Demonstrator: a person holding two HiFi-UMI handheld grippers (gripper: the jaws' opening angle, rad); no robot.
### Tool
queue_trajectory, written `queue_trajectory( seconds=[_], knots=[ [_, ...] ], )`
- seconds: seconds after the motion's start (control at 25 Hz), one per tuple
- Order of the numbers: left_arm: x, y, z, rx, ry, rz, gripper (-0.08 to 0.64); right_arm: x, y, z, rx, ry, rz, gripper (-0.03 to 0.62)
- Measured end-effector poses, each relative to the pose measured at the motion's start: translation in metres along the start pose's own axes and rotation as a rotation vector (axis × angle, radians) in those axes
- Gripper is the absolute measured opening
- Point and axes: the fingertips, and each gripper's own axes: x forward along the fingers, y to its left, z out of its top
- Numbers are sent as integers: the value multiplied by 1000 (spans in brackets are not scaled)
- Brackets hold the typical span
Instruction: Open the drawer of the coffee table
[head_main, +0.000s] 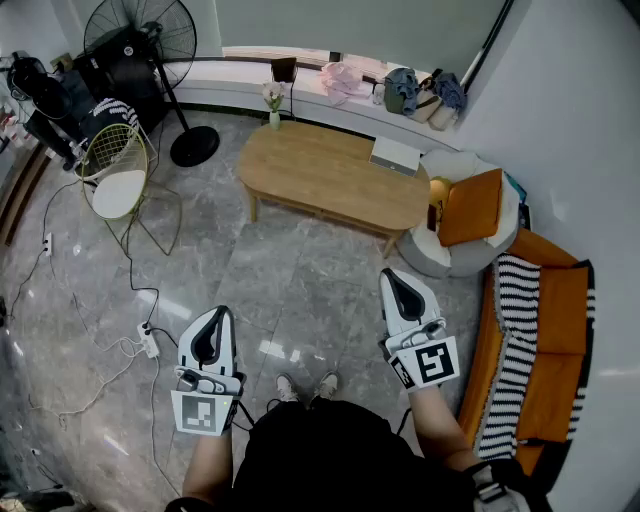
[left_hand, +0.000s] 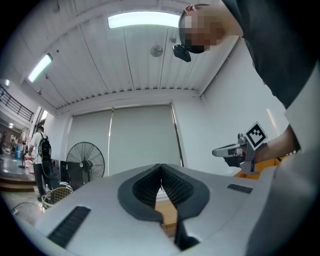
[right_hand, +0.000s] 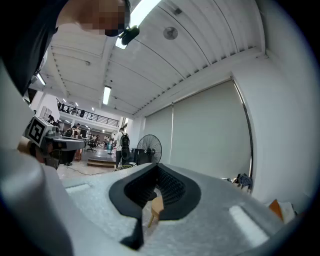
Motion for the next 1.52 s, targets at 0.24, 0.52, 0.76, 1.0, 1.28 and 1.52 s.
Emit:
queue_trajectory(
  seconds=[0.24, 0.52, 0.76, 1.0, 1.28, 1.52],
  knots=[
    [-15, -1, 2, 12, -4, 0, 8, -17, 11, 0, 21, -6, 5, 5],
    [-20, -12, 5, 12, -2, 44, 8, -33, -11, -5, 101, -43, 27, 5],
    [-17, -23, -5, 26, 10, 62, 8, -34, -33, -23, 117, -23, 19, 5],
    [6, -19, -17, -9, -2, 40, 8, -24, -43, -29, 108, -2, -1, 5],
    [70, 7, -30, -43, -17, -38, 8, 20, -72, -31, 74, 14, -65, 5],
    [127, 57, -28, -67, -40, -90, 8, 101, -77, -18, 63, 20, -63, 5]
  ],
)
